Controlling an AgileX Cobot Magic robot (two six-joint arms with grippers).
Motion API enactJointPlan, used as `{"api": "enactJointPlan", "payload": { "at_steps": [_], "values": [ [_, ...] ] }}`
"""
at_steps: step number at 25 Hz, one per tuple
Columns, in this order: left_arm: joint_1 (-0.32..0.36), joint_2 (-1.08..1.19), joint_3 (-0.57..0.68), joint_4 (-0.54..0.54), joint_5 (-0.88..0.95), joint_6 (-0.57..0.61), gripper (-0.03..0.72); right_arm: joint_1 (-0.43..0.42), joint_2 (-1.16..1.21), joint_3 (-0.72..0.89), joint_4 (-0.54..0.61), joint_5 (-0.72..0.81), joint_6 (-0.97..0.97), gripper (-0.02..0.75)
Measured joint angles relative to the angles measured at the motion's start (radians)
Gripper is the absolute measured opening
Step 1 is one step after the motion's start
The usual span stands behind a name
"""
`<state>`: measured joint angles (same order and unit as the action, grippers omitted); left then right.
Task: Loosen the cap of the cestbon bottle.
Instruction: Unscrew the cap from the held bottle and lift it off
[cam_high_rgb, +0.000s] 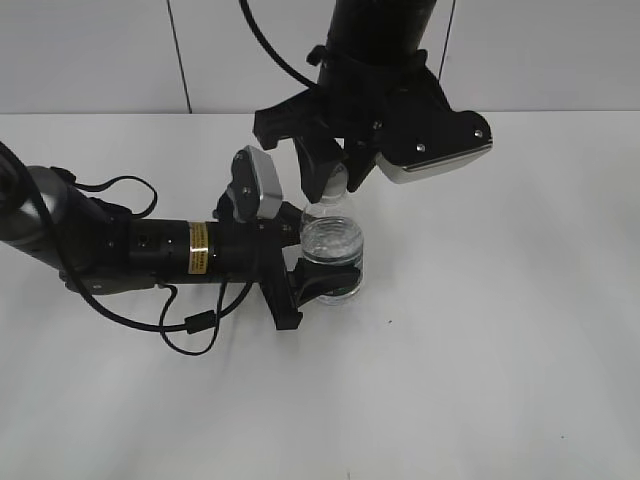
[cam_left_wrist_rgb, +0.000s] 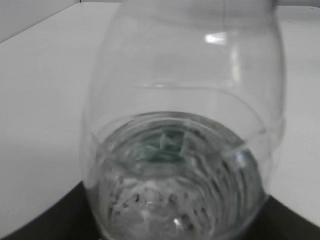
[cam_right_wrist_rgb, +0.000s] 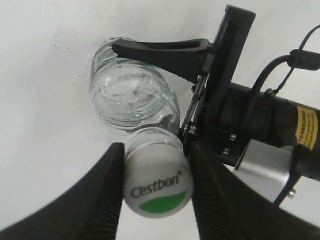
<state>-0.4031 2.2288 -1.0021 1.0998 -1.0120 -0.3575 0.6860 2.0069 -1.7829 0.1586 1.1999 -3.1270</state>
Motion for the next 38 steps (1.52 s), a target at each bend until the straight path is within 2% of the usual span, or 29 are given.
{"api": "enactJointPlan", "payload": {
  "at_steps": [16, 18, 25, 28, 34, 38],
  "values": [
    [-0.001, 0.0, 0.0, 0.0, 0.0, -0.001, 0.413, 0.0, -0.002, 0.0, -0.004, 0.001, -0.001, 0.304],
    [-0.001, 0.0, 0.0, 0.001, 0.0, -0.001, 0.413, 0.0, -0.002, 0.0, 0.0, 0.001, 0.056, 0.305],
    [-0.001, 0.0, 0.0, -0.006, 0.002, -0.018, 0.413, 0.004, -0.005, 0.0, 0.098, 0.016, 0.401, 0.449],
    [-0.006, 0.0, 0.0, -0.01, 0.005, -0.019, 0.413, 0.005, -0.018, 0.0, 0.107, 0.015, 0.576, 0.488],
    [-0.006, 0.0, 0.0, -0.013, 0.008, -0.019, 0.413, 0.008, -0.104, 0.0, 0.113, 0.015, 1.113, 0.498],
    [-0.006, 0.0, 0.0, -0.014, 0.009, -0.019, 0.413, 0.008, -0.126, -0.02, 0.12, 0.016, 1.566, 0.501]
  ]
}}
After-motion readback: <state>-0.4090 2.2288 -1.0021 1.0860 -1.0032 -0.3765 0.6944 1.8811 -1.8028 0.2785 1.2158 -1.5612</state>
